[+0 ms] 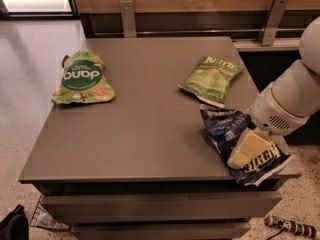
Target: Move blue chip bag near green rice chip bag
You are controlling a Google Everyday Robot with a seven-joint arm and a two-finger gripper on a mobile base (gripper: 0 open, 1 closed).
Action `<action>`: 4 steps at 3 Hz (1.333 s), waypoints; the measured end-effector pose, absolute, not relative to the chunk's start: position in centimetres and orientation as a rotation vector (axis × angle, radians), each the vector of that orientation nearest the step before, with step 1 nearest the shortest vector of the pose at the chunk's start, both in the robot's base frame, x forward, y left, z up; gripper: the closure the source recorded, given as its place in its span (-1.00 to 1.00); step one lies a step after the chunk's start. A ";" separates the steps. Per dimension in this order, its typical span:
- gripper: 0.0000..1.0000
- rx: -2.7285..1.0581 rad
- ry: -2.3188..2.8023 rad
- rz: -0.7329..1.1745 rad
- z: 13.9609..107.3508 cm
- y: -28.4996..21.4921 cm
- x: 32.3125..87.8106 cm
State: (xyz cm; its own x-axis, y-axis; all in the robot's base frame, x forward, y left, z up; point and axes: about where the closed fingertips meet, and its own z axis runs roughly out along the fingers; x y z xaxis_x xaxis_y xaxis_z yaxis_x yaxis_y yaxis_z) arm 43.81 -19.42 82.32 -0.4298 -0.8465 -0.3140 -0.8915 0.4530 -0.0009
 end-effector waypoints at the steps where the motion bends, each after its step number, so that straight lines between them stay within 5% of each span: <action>1: -0.08 -1.498 2.436 0.240 82.3 -19.3 43.8; 3: 0.86 -1.503 2.435 0.240 82.3 -19.2 43.8; 4: 1.00 -1.503 2.435 0.240 82.4 -19.2 43.8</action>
Offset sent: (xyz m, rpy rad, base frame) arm -0.0001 0.0007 -0.0001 -0.0005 0.0002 0.0017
